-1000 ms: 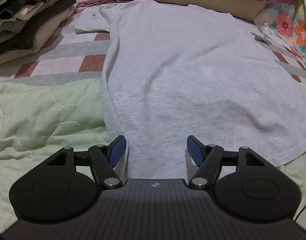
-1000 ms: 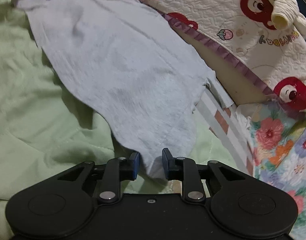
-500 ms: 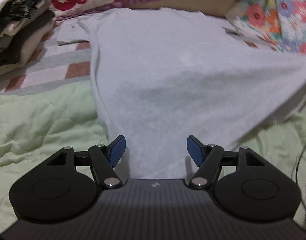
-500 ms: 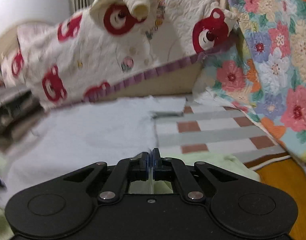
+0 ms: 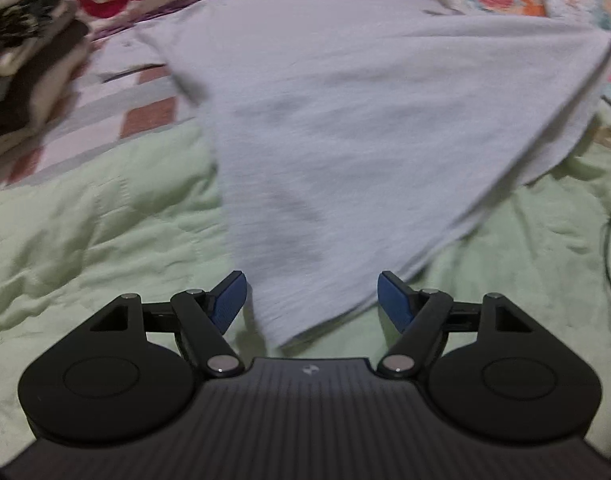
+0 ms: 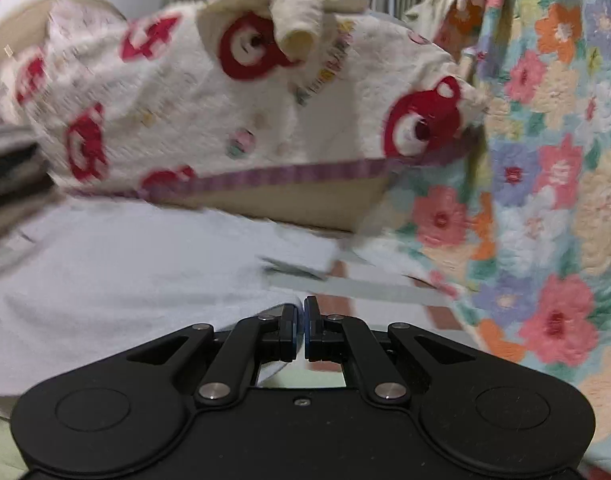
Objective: Fold clothes
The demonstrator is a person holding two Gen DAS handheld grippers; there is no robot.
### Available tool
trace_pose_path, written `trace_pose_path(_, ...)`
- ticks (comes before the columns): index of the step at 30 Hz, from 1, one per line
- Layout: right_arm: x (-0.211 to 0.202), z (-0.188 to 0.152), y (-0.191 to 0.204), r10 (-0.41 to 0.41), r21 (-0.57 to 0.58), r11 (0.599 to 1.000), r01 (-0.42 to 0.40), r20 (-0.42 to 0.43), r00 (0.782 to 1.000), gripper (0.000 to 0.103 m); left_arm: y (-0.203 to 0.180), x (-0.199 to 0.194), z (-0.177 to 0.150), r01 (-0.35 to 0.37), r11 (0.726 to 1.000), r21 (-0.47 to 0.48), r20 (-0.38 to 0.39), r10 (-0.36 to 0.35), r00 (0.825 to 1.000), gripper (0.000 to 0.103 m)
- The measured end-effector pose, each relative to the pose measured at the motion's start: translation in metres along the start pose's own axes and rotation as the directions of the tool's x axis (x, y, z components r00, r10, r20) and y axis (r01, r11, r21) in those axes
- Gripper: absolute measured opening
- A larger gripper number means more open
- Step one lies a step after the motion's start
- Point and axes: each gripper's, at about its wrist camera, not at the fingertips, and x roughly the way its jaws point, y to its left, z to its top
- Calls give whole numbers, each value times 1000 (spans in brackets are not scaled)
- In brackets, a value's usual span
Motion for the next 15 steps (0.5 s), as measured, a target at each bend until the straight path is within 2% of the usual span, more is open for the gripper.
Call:
trace_pose_path(1, 7, -4, -4, -17, 11, 1000, 17, -28, 999, 2, 1, 1, -2, -12, 1000, 6, -3, 12, 1000, 72)
trace_pose_path(4, 15, -8, -10, -3, 73, 997, 8, -70, 998, 2, 0, 3, -5, 17, 999, 37, -24, -16, 1000, 72)
trace_pose_path(6, 14, -9, -10, -3, 72, 997, 8, -68, 998, 2, -3, 5, -7, 46, 997, 60, -45, -43, 998, 72)
trace_pose_path(8, 13, -12, -12, 7, 92, 996, 0, -72, 997, 2, -7, 10, -8, 46, 997, 66, -75, -41, 996, 72)
trace_pose_path(10, 15, -17, -14, 21, 99, 995, -13, -81, 996, 2, -8, 10, -10, 39, 997, 66, -64, -34, 997, 70)
trace_pose_path(14, 19, -25, -18, 51, 111, 993, -39, -101, 994, 3, 1, 8, -6, -7, 1000, 16, -24, 8, 1000, 35)
trace_pose_path(15, 20, -27, -18, 58, 114, 992, -46, -106, 993, 3, 3, 7, -5, -19, 1000, 3, -15, 19, 1000, 29)
